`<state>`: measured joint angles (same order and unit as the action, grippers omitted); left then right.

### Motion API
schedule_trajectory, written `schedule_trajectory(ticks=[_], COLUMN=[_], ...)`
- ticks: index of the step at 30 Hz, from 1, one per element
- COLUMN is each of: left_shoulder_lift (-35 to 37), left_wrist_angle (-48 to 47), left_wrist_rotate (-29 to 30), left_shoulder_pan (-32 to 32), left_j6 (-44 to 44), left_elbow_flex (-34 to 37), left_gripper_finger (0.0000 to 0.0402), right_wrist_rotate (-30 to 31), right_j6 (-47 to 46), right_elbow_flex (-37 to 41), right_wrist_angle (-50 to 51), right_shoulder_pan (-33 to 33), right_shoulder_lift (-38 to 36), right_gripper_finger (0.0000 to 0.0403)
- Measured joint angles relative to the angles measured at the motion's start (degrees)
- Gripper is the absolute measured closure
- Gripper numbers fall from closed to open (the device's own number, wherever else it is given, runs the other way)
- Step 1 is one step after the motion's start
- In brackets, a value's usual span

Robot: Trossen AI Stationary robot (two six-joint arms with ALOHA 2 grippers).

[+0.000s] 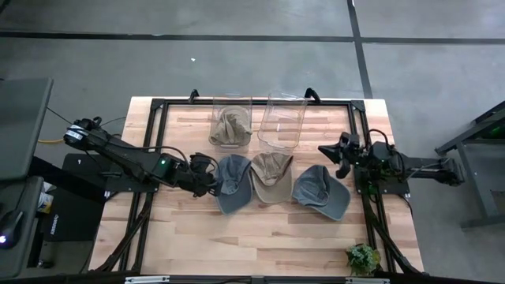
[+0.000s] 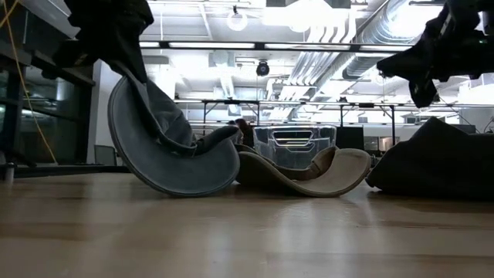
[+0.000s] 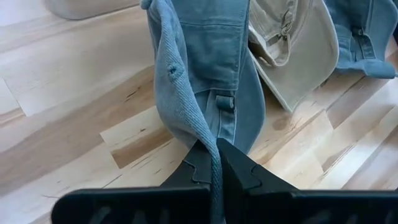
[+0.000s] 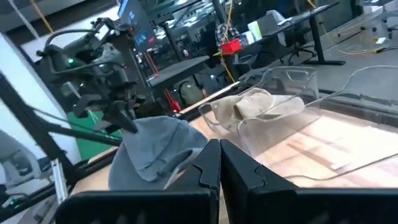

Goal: Pick & Place hat
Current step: Put the left blue cap into the right transparent bin

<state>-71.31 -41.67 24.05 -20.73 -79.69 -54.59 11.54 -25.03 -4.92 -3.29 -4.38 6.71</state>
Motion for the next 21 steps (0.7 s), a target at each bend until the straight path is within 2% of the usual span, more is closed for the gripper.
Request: schedule_trajectory(ticks=[4, 8, 12, 17, 21], left_shoulder_lift=[0.0, -0.02, -0.02, -0.02, -0.02], left_wrist_angle=[-0.05, -0.52, -1.16, -5.15, -8.02], left_wrist_rotate=[-0.15, -0.28, -0.31, 0.18, 0.81], left_shoulder_pan=[0.0, 0.09, 0.09, 0.09, 0.09], left_j6=[1.76, 6.2, 9.97, 12.79, 14.56], left_elbow_flex=[-0.03, -1.72, -3.83, -6.5, -8.28], left_gripper_finger=[0.0401, 0.0401, 0.0401, 0.0401, 0.0401], right_wrist_rotate=[0.01, -0.93, -2.34, -7.57, -10.82], right_j6=[1.09, 6.42, 12.19, 19.43, 25.34], right_elbow_flex=[-3.0, -9.59, -18.74, -31.55, -41.26], right_wrist_angle=[-0.39, -0.41, 2.61, 10.56, 16.64], right_shoulder_pan=[0.0, 0.0, 0.0, 0.0, 0.39], right_shoulder_lift=[7.06, 16.25, 26.69, 40.21, 50.56], right_gripper_finger=[0.0402, 0.0402, 0.0402, 0.0401, 0.0374])
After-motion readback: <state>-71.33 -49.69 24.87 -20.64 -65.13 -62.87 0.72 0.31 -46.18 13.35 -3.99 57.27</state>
